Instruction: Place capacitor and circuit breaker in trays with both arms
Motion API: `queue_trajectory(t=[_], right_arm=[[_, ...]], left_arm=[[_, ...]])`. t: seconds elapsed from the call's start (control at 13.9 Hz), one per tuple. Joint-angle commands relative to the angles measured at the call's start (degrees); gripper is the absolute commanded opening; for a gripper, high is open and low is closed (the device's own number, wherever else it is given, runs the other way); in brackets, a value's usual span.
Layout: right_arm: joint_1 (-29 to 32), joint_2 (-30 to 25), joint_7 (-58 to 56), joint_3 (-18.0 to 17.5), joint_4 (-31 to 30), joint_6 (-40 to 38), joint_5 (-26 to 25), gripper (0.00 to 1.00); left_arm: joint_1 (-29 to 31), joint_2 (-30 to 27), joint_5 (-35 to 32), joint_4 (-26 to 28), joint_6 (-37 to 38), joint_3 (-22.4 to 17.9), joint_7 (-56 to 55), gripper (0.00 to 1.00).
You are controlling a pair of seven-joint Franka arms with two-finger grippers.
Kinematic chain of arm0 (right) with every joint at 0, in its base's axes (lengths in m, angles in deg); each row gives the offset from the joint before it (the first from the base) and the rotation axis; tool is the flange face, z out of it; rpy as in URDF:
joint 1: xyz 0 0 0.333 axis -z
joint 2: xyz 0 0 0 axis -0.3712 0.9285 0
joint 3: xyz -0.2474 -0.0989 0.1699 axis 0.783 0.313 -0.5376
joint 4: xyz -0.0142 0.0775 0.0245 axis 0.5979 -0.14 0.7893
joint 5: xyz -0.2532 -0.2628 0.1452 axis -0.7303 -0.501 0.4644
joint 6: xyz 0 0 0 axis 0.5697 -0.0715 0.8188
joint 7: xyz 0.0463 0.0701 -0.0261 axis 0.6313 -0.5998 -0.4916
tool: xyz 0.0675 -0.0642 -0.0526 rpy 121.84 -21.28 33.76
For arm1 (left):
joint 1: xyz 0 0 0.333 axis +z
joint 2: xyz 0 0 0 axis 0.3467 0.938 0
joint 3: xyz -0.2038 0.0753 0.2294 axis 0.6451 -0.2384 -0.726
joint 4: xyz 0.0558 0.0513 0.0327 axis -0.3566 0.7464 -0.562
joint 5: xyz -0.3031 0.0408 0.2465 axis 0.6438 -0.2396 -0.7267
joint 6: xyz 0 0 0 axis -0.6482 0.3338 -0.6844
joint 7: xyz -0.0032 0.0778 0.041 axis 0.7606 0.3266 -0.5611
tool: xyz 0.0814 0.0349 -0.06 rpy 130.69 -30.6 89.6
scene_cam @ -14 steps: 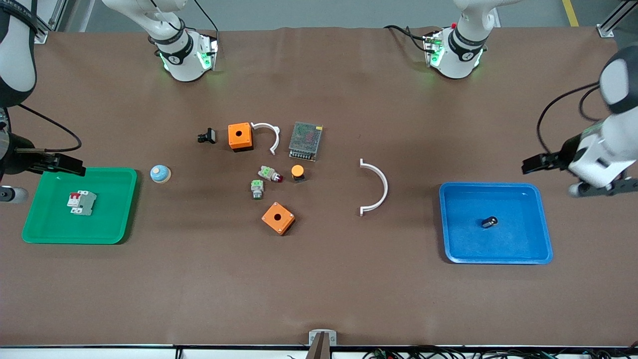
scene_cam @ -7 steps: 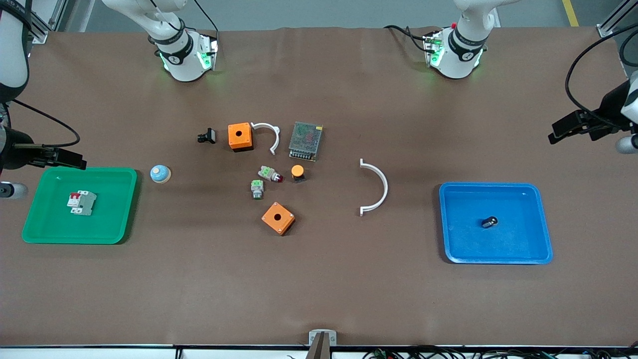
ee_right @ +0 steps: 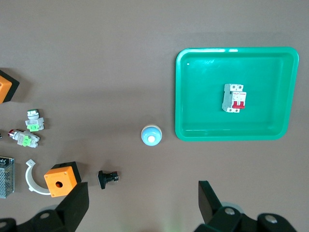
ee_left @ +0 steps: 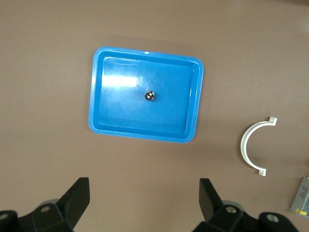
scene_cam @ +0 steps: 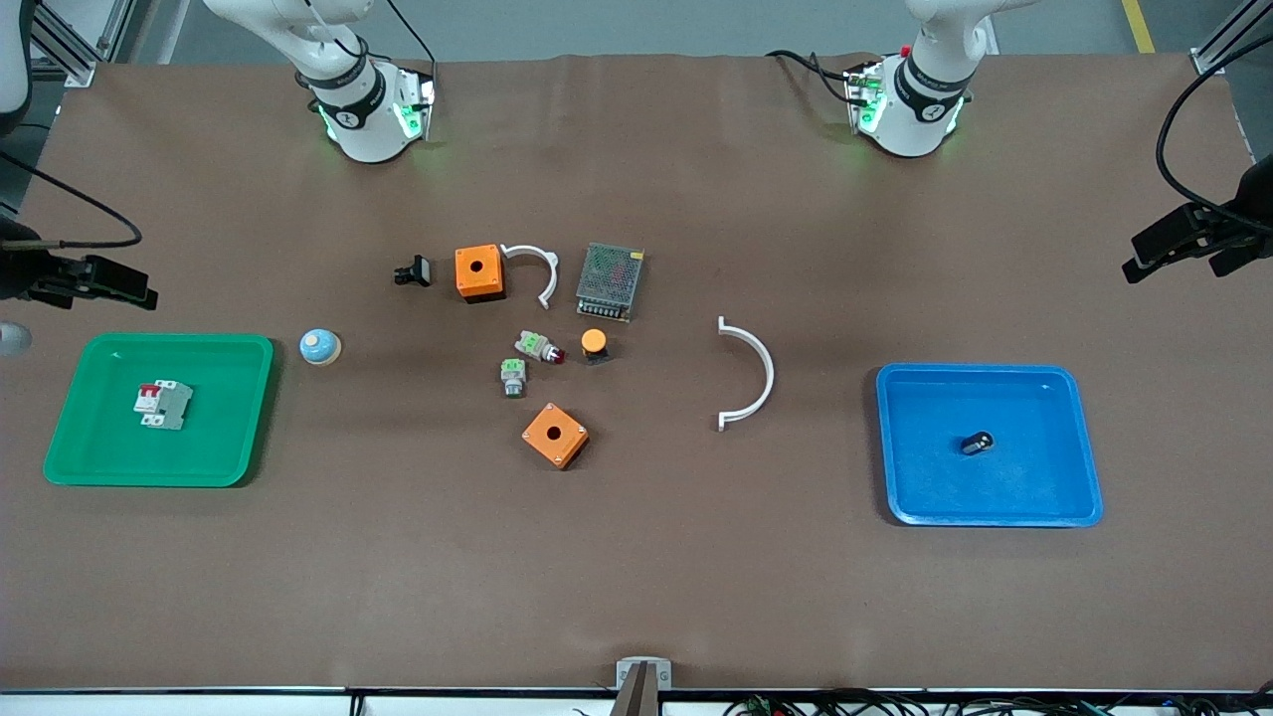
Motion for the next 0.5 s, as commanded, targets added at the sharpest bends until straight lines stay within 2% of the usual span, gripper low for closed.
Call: queue_trajectory(t=[0.0,0.43], right_arm=[[0.22,-5.71,-0.91,-0.19,-6.70,3.20,0.41,1.00],[0.22,-10.03,-2.05,-0.19,-8.47,4.62,0.32,1.00]], left_arm=[[0.48,1.08,0.03,-2.01,1.51,0.23,-0.03,1.00],[0.49,1.34,0.11,-2.10,1.51,0.14,-0.03,1.00]])
